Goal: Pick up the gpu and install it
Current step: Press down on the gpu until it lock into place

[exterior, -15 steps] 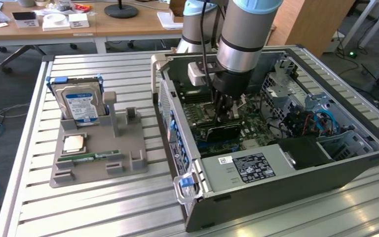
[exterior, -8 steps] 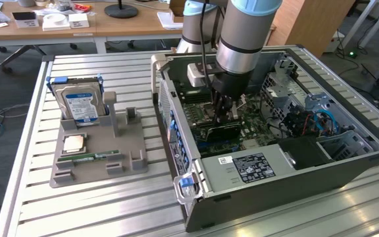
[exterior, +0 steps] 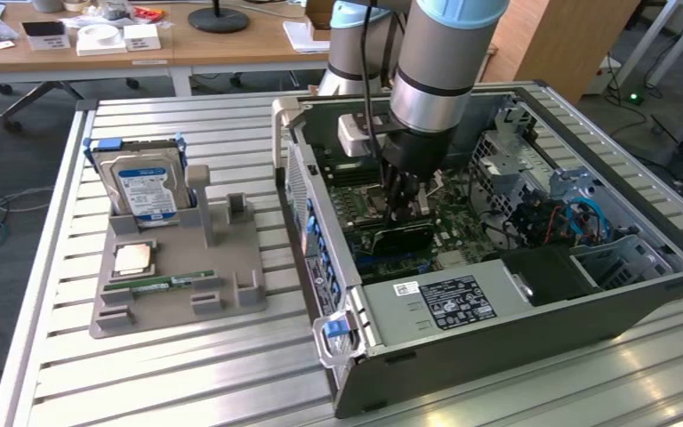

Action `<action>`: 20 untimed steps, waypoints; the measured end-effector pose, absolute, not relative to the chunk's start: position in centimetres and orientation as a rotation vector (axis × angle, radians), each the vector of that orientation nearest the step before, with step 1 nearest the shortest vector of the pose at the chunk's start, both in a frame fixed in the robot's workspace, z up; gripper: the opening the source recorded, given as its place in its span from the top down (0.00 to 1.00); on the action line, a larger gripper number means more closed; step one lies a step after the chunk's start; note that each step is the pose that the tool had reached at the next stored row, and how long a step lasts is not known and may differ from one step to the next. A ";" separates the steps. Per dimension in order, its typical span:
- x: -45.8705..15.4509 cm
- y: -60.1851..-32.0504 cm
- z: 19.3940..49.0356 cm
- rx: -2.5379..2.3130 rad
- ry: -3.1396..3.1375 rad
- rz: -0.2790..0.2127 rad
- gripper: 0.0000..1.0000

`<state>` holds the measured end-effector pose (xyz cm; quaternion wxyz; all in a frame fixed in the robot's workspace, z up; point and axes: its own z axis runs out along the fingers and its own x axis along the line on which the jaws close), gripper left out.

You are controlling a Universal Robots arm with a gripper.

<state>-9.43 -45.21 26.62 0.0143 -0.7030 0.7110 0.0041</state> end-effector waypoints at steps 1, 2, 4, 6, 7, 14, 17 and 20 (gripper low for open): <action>-9.4 -45.2 26.6 -2.189 2.214 0.013 0.89; -9.4 -45.2 26.6 -2.188 2.214 0.013 0.89; -9.4 -45.2 26.7 -2.189 2.214 0.013 0.89; -9.4 -45.2 26.8 -2.188 2.214 0.013 0.89; -9.4 -45.2 26.8 -2.188 2.213 0.013 0.89; -9.4 -45.2 26.9 -2.189 2.214 0.013 0.89; -9.4 -45.2 26.9 -2.189 2.214 0.013 0.89; -9.4 -45.2 26.9 -2.189 2.214 0.013 0.89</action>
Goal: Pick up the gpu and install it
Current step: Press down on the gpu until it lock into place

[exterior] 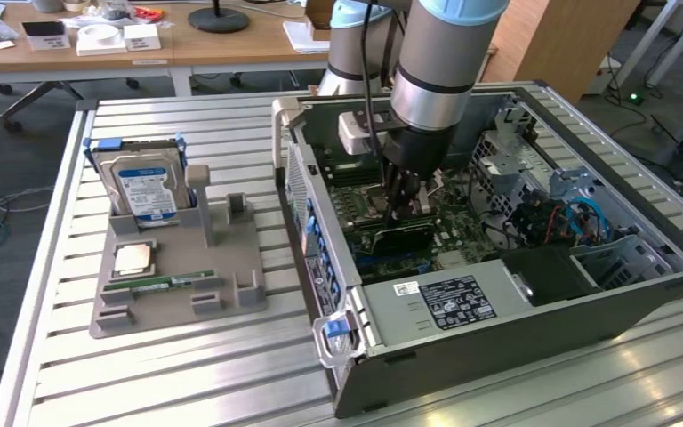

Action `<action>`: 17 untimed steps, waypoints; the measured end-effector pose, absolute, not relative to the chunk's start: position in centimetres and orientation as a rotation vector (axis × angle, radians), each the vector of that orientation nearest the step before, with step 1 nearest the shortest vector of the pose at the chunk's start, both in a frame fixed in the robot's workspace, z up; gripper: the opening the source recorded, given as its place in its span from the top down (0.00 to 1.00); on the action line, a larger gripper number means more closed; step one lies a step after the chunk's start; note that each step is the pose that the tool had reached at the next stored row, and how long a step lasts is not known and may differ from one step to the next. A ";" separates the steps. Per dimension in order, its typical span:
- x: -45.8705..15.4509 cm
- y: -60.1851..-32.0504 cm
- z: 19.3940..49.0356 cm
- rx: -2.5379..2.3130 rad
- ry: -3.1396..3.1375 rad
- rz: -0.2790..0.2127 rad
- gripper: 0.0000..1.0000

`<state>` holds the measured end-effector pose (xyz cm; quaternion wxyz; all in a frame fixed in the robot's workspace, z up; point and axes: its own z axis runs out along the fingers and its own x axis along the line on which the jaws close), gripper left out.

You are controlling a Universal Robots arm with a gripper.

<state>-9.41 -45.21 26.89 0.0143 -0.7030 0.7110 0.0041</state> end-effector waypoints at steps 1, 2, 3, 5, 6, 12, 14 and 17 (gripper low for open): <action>-9.4 -45.2 26.9 -2.189 2.213 0.013 0.89; -9.3 -45.2 26.9 -2.189 2.213 0.013 0.89; -9.3 -45.2 26.9 -2.189 2.214 0.013 0.89; -9.3 -45.2 26.9 -2.189 2.214 0.013 0.89; -9.3 -45.2 26.9 -2.189 2.214 0.013 0.89; -9.2 -45.2 26.9 -2.189 2.214 0.013 0.89; -9.2 -45.2 26.9 -2.189 2.214 0.013 0.89; -9.2 -45.2 26.8 -2.188 2.213 0.012 0.89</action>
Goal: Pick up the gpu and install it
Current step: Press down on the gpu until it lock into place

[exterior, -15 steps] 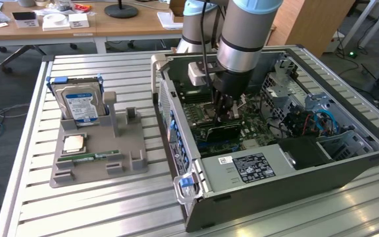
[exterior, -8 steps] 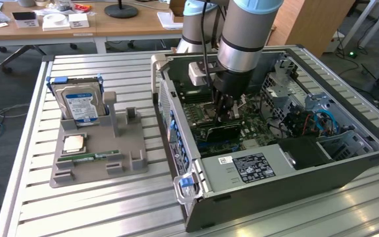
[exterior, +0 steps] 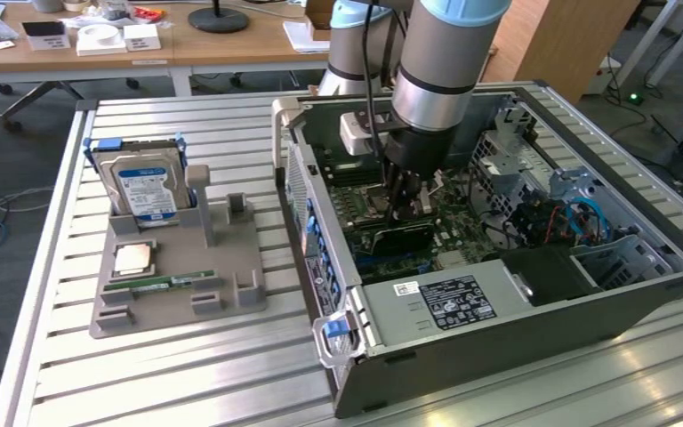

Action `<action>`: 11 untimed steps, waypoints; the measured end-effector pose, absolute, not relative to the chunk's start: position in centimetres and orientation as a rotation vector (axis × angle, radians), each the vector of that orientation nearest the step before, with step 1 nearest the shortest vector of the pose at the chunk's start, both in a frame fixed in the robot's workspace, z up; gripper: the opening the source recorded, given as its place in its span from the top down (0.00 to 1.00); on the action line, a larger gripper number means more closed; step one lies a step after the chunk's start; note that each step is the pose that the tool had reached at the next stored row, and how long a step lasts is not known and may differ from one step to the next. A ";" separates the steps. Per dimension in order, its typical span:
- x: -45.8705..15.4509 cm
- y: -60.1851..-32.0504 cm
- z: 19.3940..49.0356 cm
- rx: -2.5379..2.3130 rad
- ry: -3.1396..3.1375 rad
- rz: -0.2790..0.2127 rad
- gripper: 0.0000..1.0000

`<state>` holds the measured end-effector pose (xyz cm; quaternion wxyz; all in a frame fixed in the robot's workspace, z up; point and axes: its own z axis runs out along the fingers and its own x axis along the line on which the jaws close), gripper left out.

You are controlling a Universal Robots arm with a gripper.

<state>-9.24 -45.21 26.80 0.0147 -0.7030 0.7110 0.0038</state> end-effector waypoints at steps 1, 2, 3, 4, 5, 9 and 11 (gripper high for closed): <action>-9.2 -45.2 26.8 -2.188 2.213 0.012 0.89; -9.2 -45.2 26.8 -2.188 2.213 0.012 0.89; -9.2 -45.2 26.8 -2.188 2.213 0.012 0.89; -9.2 -45.2 26.8 -2.188 2.213 0.012 0.89; -9.2 -45.2 26.7 -2.188 2.213 0.012 0.89; -9.2 -45.2 26.7 -2.188 2.213 0.012 0.89; -9.3 -45.2 26.7 -2.188 2.213 0.012 0.89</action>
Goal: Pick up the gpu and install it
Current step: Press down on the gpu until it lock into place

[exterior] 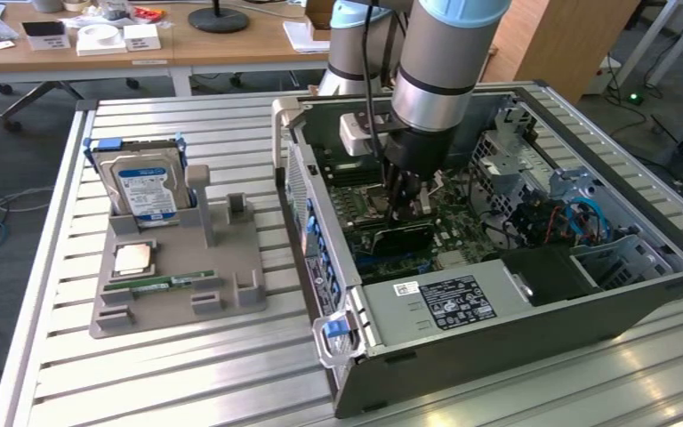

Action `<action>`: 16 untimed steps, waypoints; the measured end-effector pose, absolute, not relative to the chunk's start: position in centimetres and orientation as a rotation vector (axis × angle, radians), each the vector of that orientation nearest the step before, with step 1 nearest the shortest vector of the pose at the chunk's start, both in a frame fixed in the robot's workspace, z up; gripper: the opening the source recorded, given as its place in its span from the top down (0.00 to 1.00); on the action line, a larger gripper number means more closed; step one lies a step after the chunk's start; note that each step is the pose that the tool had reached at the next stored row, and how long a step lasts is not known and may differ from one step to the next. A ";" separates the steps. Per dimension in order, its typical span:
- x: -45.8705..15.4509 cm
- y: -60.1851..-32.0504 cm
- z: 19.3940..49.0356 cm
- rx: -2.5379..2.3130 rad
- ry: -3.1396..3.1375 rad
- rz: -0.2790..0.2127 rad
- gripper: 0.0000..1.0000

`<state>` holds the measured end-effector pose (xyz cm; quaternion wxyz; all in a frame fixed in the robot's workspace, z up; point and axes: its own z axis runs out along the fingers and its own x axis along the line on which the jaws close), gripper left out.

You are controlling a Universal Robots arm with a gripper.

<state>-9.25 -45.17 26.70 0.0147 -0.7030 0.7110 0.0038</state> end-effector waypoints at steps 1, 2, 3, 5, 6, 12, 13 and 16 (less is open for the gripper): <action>-9.3 -45.2 26.7 -2.188 2.213 0.012 0.89; -9.3 -45.2 26.7 -2.188 2.213 0.012 0.89; -9.3 -45.2 26.7 -2.188 2.213 0.012 0.89; -9.3 -45.2 26.7 -2.188 2.213 0.012 0.89; -9.3 -45.2 26.7 -2.188 2.213 0.012 0.89; -9.3 -45.3 26.7 -2.188 2.213 0.012 0.89; -9.2 -45.4 26.7 -2.188 2.213 0.012 0.89; -9.3 -45.4 26.7 -2.188 2.213 0.012 0.89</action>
